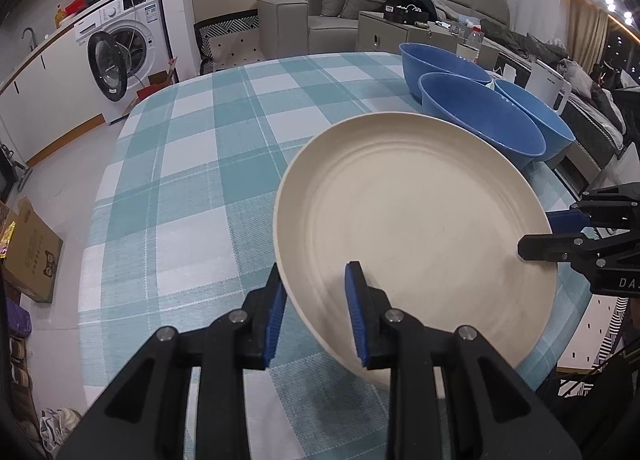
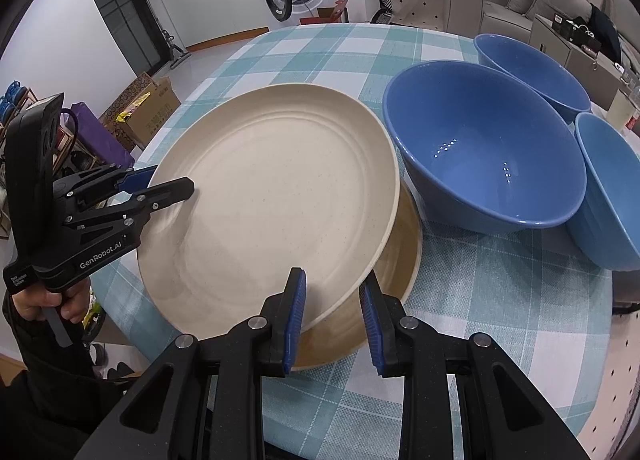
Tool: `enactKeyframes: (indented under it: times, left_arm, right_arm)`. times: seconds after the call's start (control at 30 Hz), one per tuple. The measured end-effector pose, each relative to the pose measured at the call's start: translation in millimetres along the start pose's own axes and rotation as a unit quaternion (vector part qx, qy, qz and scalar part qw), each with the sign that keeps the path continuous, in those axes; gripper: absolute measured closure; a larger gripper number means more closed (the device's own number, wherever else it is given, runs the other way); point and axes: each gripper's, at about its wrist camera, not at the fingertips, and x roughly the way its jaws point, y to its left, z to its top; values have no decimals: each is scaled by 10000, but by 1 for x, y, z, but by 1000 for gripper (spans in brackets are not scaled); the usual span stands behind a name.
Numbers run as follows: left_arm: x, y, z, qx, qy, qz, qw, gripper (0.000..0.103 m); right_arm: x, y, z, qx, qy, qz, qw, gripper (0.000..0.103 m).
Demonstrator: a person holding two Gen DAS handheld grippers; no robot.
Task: Organize plates and bowls
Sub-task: 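Lower the held cream plate onto the large cream plate with both grippers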
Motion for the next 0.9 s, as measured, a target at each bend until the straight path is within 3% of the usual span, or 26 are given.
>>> enactKeyframes:
  times: [0.9]
  left_arm:
    - [13,-18,-5,295,188,70,9994,72]
  right_arm:
    - [14,-4,-11,-31,158,-323,9993,75]
